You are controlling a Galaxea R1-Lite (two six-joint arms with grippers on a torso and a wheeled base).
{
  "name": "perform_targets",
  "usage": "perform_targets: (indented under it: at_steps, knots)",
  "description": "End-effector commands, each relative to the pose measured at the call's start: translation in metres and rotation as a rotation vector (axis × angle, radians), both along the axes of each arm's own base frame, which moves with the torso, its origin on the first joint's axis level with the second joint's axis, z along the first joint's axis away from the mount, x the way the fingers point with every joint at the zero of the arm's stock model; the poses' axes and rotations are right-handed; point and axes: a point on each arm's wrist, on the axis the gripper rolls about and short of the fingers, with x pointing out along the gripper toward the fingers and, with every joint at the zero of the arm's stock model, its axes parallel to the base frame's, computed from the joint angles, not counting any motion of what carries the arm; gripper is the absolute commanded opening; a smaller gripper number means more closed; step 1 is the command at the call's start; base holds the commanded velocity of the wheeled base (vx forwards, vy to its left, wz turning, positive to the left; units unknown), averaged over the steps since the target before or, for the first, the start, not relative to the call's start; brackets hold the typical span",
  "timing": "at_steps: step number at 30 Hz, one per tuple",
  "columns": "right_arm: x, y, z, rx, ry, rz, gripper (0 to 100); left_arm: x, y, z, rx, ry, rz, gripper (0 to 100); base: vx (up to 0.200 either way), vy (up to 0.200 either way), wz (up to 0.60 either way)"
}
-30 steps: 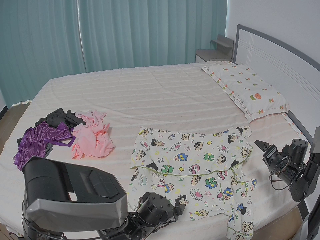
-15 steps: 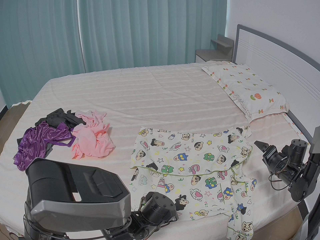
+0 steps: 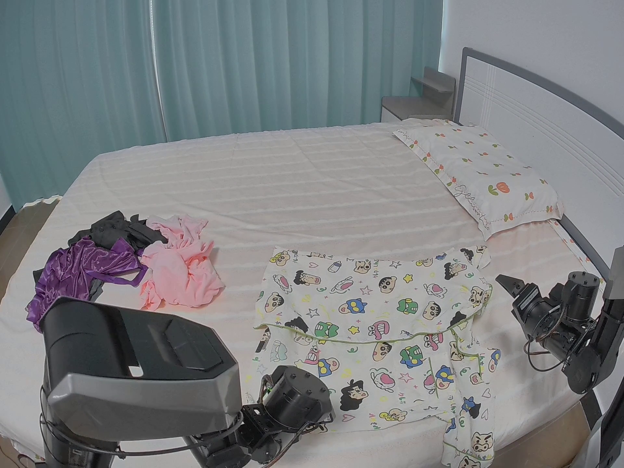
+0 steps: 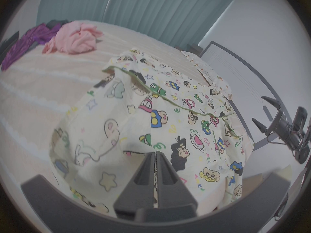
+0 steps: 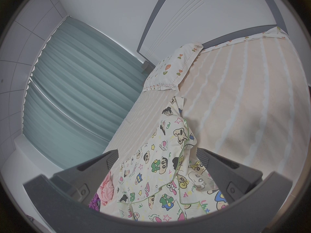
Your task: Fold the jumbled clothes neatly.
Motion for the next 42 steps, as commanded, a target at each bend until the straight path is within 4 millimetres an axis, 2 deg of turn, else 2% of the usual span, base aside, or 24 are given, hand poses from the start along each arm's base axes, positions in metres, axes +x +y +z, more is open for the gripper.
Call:
perform_targets:
  at_steps: [1, 8, 16, 23, 41, 42]
  knots:
    - [0.0, 0.0, 0.002, 0.001, -0.02, 0.0, 100, 0.014, 0.01, 0.012, 0.024, -0.073, 0.026, 0, 0.0, 0.0, 0.0]
    - [0.0, 0.0, 0.003, 0.001, -0.022, 0.0, 100, 0.03, 0.025, 0.027, 0.096, -0.202, 0.013, 0, 0.0, 0.0, 0.0]
    - [0.0, 0.0, 0.003, 0.001, -0.022, 0.0, 100, 0.037, 0.043, 0.033, 0.15, -0.322, -0.002, 0, 0.0, 0.0, 0.0]
    - [0.0, 0.0, 0.003, 0.0, -0.024, 0.002, 100, 0.048, 0.067, 0.028, 0.207, -0.369, 0.031, 0, 0.0, 0.0, 0.0]
    - [0.0, 0.0, 0.003, -0.001, -0.024, -0.001, 100, 0.075, 0.101, 0.001, 0.219, -0.363, -0.011, 0, 0.0, 0.0, 0.0]
    - [0.0, 0.0, 0.003, -0.002, -0.022, 0.001, 100, 0.082, 0.105, 0.001, 0.209, -0.371, -0.001, 0, 0.0, 0.0, 0.0]
